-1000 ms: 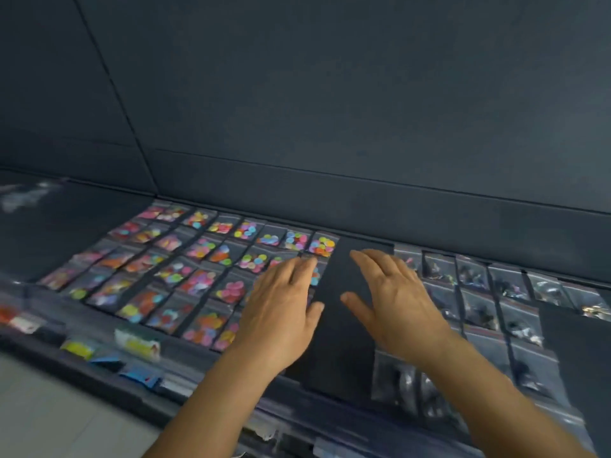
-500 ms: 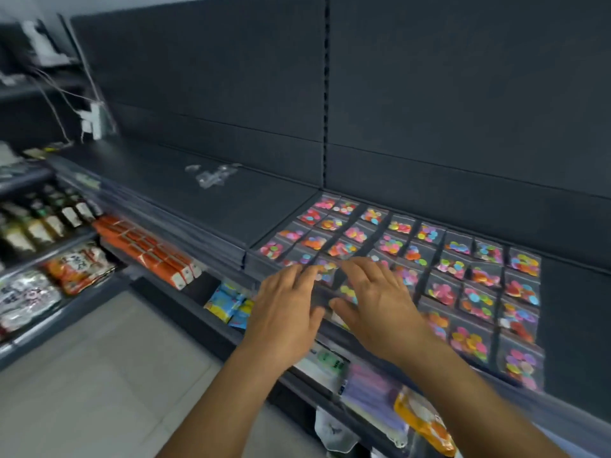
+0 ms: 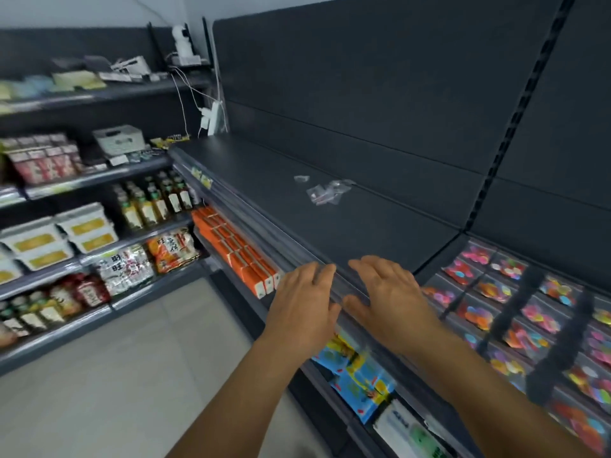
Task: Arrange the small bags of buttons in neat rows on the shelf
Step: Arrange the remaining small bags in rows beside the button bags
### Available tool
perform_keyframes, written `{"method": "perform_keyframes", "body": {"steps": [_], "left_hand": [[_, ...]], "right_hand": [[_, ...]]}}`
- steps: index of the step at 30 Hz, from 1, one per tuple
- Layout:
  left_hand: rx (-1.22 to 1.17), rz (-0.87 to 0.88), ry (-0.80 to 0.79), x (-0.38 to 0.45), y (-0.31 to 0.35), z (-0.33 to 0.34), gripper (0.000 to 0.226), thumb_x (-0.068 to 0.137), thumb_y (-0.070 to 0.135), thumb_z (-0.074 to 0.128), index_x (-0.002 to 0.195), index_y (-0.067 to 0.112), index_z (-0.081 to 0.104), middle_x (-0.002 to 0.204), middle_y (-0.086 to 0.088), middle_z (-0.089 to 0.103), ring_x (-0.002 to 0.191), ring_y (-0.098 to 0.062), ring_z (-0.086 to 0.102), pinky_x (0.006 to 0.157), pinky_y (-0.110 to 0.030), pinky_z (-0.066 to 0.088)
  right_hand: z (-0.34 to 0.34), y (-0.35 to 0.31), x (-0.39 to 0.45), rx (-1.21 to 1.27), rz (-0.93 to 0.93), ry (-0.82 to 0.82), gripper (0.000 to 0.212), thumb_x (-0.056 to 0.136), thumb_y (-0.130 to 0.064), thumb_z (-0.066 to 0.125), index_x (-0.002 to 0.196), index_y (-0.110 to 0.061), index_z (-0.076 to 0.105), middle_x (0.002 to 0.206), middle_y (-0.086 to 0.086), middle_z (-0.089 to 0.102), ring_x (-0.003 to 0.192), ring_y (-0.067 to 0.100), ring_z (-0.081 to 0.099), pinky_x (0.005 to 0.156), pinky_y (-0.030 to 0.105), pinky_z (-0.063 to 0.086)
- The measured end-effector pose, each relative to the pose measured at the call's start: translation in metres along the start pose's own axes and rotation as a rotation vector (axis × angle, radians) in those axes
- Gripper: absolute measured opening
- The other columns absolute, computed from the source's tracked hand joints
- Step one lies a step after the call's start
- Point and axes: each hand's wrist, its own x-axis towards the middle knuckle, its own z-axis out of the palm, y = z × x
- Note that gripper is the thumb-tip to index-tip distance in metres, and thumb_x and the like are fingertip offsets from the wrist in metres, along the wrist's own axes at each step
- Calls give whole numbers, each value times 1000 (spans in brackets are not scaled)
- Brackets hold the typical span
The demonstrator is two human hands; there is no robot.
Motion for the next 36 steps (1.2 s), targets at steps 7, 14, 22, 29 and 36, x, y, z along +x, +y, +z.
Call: {"method": "perform_keyframes", "body": {"steps": [7, 14, 22, 29, 36], "left_hand": [[5, -6, -31, 97, -69, -2, 62, 98, 36, 44, 151, 23, 15, 152, 0, 24, 139, -18, 22, 115, -28, 14], [-44, -12, -59, 177, -121, 16, 61, 96, 33, 48, 149, 21, 21, 148, -2, 33, 137, -19, 29, 114, -32, 23], [-84, 168, -101, 282, -155, 36, 57, 96, 26, 50, 147, 17, 27, 146, -3, 36, 134, -22, 33, 112, -34, 28], [-49, 396, -257, 359, -180, 63, 63, 96, 5, 43, 151, 20, 17, 159, 2, 12, 145, -20, 14, 116, -34, 19], [-128, 490, -250, 388, -196, 73, 56, 96, 12, 47, 148, 21, 29, 140, 0, 41, 125, -22, 36, 103, -32, 36]], "right_hand": [[15, 4, 125, 37, 4, -12, 62, 95, -48, 40, 148, -23, 20, 153, -1, 22, 141, 18, 18, 115, 34, 13], [34, 19, 212, 47, 110, -54, 62, 94, -47, 44, 147, -20, 25, 147, 1, 32, 136, 20, 28, 114, 36, 24], [51, 31, 280, 73, 312, 15, 59, 93, -41, 50, 144, -19, 31, 145, 5, 37, 132, 24, 33, 112, 38, 29], [67, 26, 325, 96, 567, 123, 57, 92, -35, 52, 142, -15, 34, 139, 7, 43, 128, 26, 36, 107, 33, 31], [86, 18, 349, 220, 772, 264, 43, 90, -17, 52, 133, -13, 45, 126, 7, 55, 120, 27, 43, 94, 30, 37]]}}
